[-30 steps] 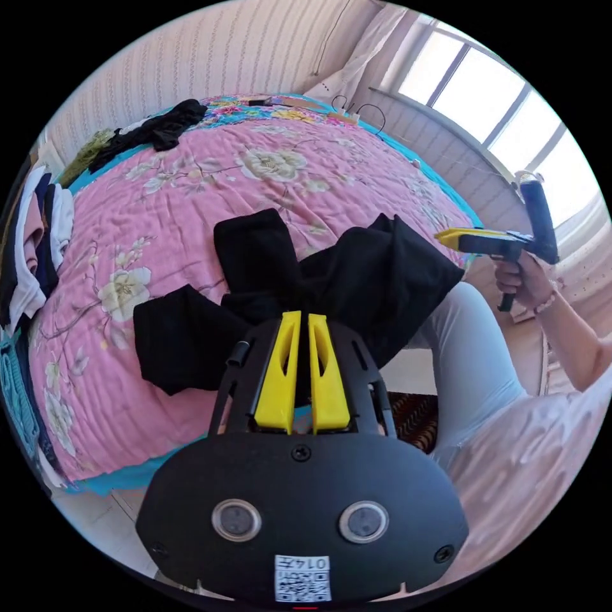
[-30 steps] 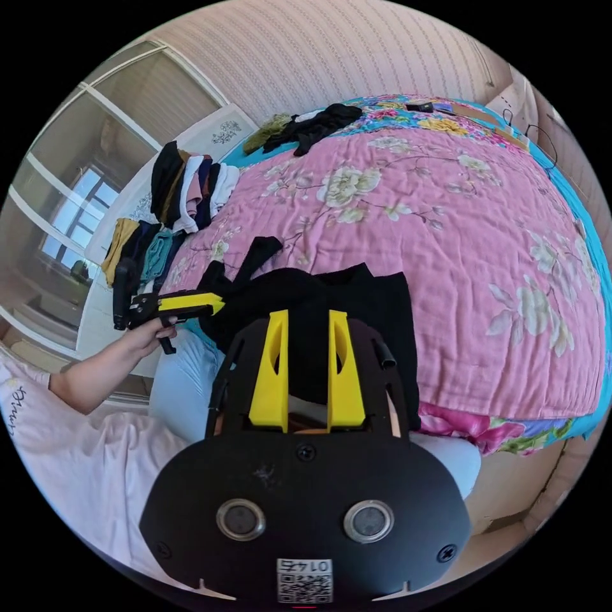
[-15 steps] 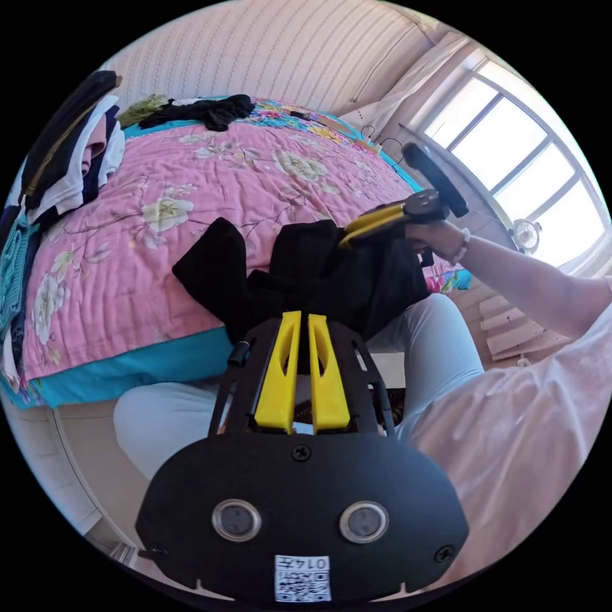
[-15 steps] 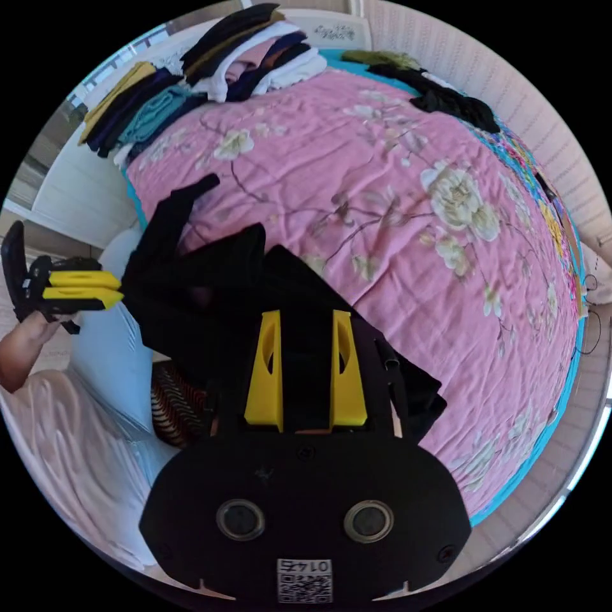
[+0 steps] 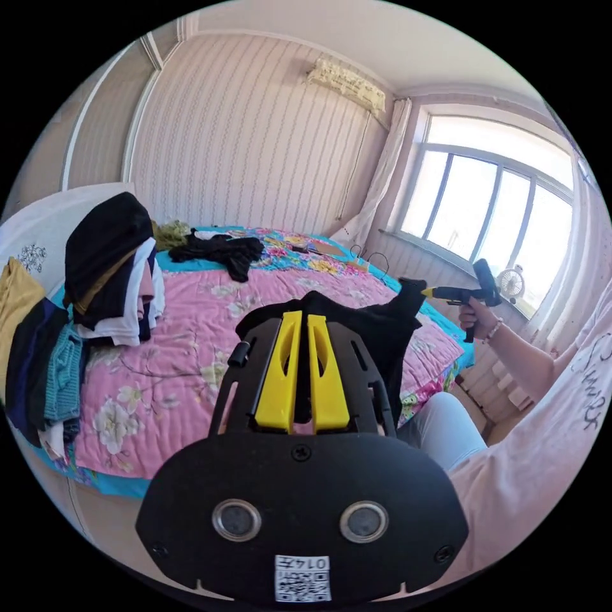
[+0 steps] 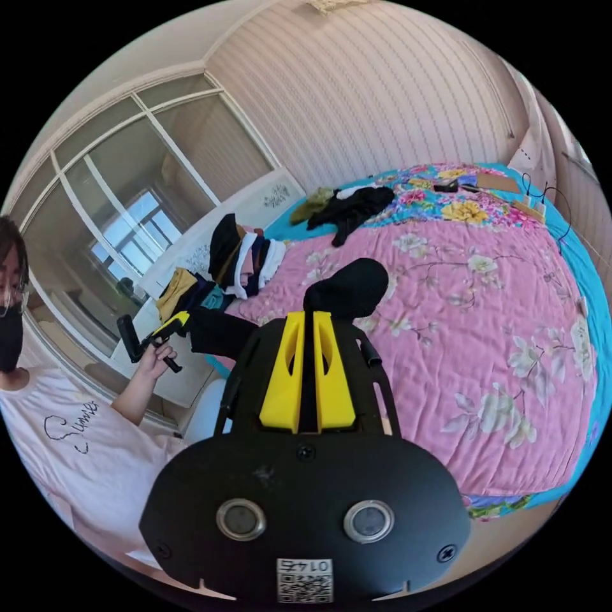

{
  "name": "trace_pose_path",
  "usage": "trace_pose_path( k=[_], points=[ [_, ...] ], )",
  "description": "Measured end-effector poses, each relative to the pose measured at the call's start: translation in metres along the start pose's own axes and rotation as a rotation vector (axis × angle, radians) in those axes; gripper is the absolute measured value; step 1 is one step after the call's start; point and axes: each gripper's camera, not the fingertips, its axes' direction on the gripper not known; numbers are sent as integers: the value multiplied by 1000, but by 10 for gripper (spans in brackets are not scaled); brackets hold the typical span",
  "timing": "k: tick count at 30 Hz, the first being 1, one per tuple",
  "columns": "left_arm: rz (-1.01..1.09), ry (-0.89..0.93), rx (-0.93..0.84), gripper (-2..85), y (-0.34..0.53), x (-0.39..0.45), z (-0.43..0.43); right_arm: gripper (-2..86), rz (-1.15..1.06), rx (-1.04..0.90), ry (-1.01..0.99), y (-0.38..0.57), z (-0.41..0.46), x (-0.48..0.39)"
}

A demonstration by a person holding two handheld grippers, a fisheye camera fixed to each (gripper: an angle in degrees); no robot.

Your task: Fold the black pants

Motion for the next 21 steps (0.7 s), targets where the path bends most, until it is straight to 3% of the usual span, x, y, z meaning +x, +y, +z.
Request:
trace_pose_path(
  k=[3, 6, 8, 10, 15, 21],
  points=[
    [-23, -90, -34, -7, 9, -8, 1, 12, 26, 83, 67, 22, -29, 2],
    [-138, -185, -237, -8, 42, -27, 28, 12, 138, 28, 56, 54, -17, 19],
    [-317, -153, -390, -9, 75, -40, 45, 11, 232, -57, 15, 83, 12, 26],
    [-371, -99, -408, -9, 90, -34, 45, 11, 245, -121, -25, 98, 35, 20],
    [-223, -17, -352, -6, 84, 19, 41, 7, 207, -211, -86, 100, 78, -11],
    [61, 289, -332, 47, 69, 103, 72, 1, 26, -338, -69, 81, 93, -41]
  ],
)
